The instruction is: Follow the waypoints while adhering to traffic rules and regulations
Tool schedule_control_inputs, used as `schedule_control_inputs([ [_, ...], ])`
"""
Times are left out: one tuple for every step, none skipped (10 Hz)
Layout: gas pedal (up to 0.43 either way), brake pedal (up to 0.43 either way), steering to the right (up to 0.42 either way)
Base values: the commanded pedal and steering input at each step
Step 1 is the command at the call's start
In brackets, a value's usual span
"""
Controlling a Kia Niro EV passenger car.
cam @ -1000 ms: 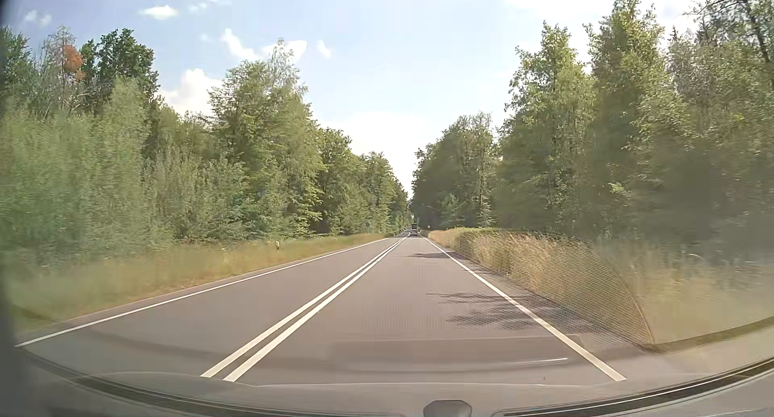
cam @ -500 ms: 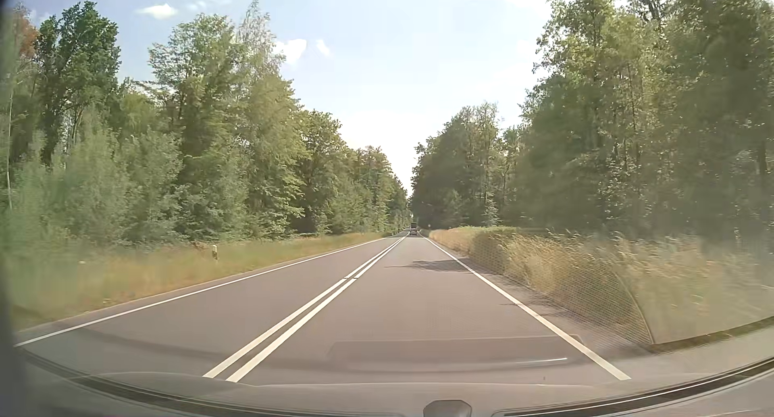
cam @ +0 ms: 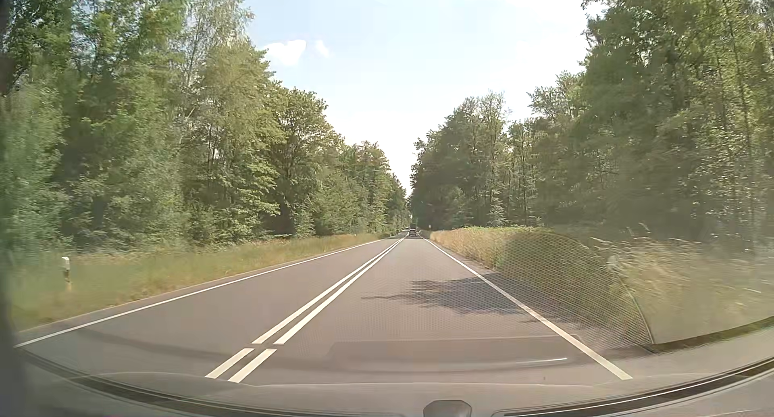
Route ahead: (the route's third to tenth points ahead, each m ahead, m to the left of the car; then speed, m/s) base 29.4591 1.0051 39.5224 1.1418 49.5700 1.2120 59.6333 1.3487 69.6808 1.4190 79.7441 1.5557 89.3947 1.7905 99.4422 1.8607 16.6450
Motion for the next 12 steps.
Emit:
schedule_control_inputs([
  [0.059,0.037,0.001],
  [0.059,0.037,0.001],
  [0.059,0.037,0.001],
  [0.067,0.037,0.001],
  [0.067,0.037,0.001],
  [0.067,0.037,0.001],
  [0.067,0.037,0.000],
  [0.067,0.037,0.001],
  [0.067,0.037,0.001],
  [0.067,0.037,0.000],
  [0.067,0.037,0.001],
  [0.067,0.037,0.000],
])
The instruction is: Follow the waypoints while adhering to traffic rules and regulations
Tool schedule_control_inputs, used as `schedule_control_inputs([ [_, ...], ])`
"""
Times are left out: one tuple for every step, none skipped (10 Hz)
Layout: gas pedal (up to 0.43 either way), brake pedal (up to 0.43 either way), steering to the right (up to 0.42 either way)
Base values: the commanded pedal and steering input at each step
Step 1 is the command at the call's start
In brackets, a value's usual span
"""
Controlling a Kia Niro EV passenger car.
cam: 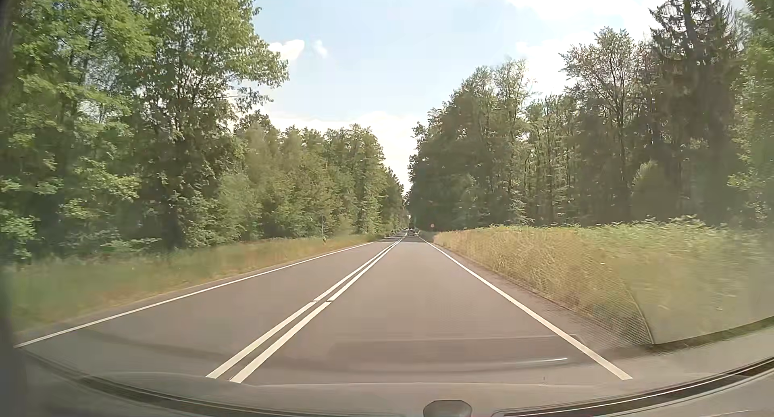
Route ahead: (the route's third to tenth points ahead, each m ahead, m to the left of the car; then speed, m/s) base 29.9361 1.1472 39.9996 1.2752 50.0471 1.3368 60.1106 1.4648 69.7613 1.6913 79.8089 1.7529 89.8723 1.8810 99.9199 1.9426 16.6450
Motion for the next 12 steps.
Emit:
schedule_control_inputs([
  [0.079,0.037,-0.001],
  [0.079,0.037,-0.001],
  [0.079,0.037,-0.001],
  [0.087,0.037,-0.001],
  [0.087,0.037,0.000],
  [0.087,0.037,0.000],
  [0.087,0.037,0.000],
  [0.087,0.037,0.000],
  [0.087,0.030,0.000],
  [0.087,0.037,0.000],
  [0.087,0.030,0.000],
  [0.087,0.030,0.000],
])
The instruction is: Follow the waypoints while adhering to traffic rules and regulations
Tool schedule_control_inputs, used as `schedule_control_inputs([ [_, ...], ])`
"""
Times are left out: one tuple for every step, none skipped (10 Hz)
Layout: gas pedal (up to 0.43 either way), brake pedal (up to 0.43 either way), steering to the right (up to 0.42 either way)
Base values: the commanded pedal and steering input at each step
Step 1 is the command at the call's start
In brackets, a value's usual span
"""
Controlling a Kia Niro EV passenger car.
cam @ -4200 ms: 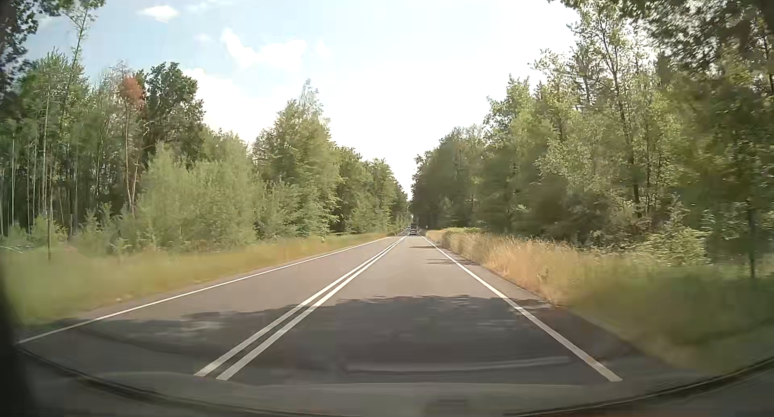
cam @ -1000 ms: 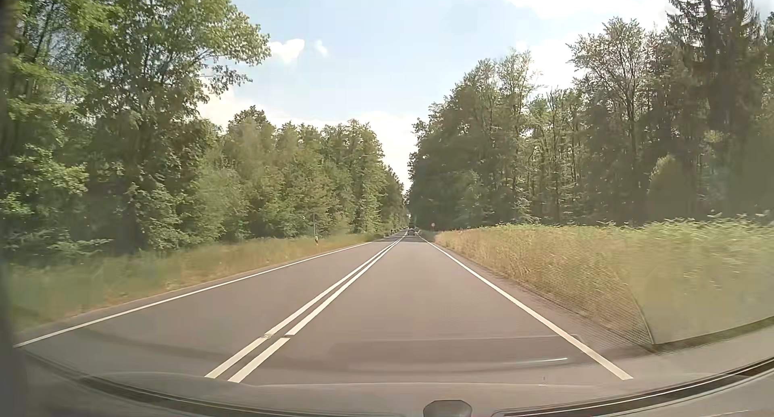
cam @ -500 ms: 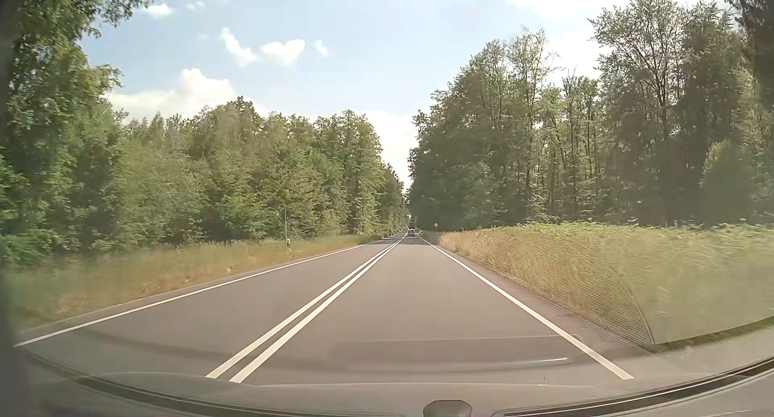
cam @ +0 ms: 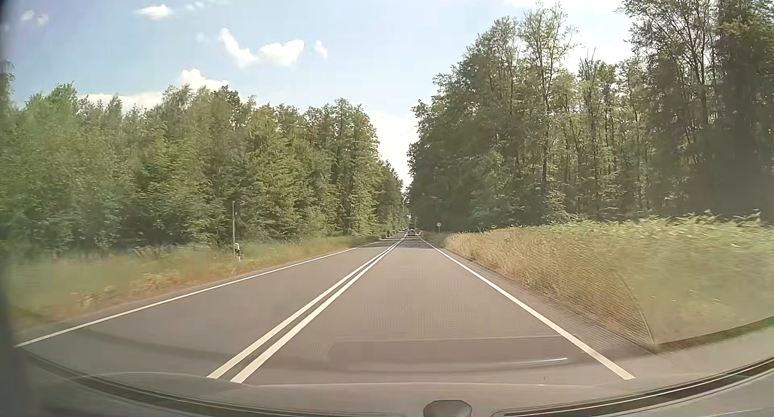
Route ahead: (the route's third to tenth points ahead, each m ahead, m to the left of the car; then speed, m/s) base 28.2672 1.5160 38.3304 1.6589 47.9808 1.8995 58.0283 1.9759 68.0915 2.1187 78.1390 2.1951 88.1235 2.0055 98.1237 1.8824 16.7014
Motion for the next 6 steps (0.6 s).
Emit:
schedule_control_inputs([
  [0.087,0.037,0.000],
  [0.087,0.037,-0.001],
  [0.087,0.037,-0.001],
  [0.087,0.037,0.000],
  [0.087,0.037,0.000],
  [0.087,0.037,0.000],
])
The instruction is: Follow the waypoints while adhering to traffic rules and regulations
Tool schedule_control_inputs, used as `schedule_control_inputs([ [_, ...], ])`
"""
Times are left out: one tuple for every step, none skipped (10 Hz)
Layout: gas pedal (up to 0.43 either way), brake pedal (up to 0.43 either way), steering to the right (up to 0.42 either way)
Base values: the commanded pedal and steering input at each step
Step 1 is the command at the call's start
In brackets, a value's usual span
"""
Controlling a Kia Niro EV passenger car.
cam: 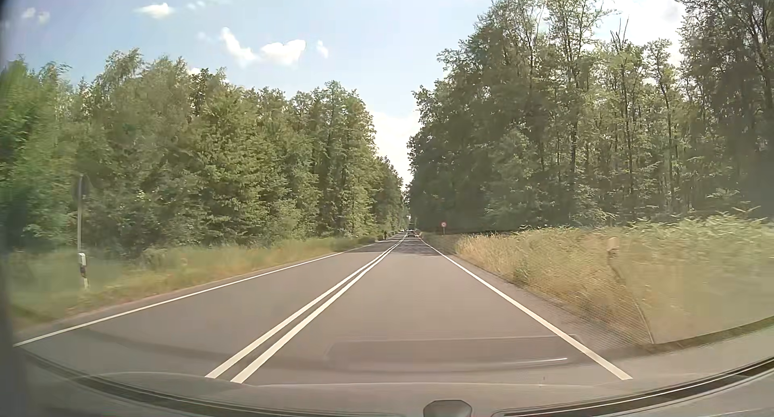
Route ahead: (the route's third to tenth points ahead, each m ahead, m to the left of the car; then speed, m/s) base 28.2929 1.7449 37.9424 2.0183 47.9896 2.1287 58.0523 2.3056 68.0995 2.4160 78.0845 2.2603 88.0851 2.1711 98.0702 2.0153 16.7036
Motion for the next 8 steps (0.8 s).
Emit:
schedule_control_inputs([
  [0.087,0.037,0.000],
  [0.087,0.030,0.000],
  [0.087,0.037,0.000],
  [0.087,0.037,0.000],
  [0.087,0.037,0.000],
  [0.087,0.037,0.000],
  [0.087,0.037,0.000],
  [0.087,0.037,0.000],
])
